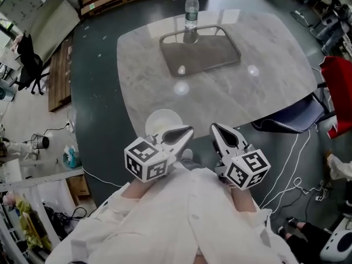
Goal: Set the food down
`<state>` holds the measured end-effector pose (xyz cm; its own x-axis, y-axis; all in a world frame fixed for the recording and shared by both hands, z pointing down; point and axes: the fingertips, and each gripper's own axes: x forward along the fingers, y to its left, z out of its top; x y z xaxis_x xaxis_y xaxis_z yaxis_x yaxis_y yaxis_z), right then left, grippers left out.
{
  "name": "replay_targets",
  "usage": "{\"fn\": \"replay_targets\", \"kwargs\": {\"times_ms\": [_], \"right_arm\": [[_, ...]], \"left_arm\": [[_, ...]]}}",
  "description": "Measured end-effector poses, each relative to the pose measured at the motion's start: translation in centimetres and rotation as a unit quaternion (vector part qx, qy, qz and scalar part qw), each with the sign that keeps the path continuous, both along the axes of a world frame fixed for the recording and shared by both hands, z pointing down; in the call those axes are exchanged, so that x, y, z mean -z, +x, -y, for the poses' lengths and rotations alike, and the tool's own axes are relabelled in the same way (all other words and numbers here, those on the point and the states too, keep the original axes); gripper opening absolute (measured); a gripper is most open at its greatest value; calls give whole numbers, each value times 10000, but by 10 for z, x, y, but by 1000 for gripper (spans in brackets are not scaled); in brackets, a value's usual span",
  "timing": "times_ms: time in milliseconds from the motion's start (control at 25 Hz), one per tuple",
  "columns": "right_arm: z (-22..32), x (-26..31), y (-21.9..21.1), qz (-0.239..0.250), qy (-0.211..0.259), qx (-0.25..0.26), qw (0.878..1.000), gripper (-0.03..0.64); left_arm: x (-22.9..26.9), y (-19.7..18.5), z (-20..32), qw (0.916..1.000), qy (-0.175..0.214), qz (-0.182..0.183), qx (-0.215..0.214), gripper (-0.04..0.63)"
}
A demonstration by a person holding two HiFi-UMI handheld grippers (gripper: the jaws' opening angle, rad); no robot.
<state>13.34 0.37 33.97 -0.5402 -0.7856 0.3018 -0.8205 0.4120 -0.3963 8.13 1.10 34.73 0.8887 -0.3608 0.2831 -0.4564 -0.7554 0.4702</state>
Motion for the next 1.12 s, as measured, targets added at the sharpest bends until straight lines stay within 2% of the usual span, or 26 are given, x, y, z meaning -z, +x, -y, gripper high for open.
{"fn": "replay_targets", "kwargs": {"times_ms": [400,600,760,1120], "right_arm": [[15,-19,-29,-25,-332,455,9984,3],[21,-22,-53,-97,-482,644,9967,3],[26,-29,-67,41,-676,742,9949,3],[19,-55,-86,70,-1120,857,9900,4]], "left_arm": [[-6,-38,23,9985,-178,79,509,20],[-8,-62,36,9976,-358,209,553,20],[-6,-69,46,9970,-452,235,578,20],[-43,-111,40,9893,-1051,441,906,20]]}}
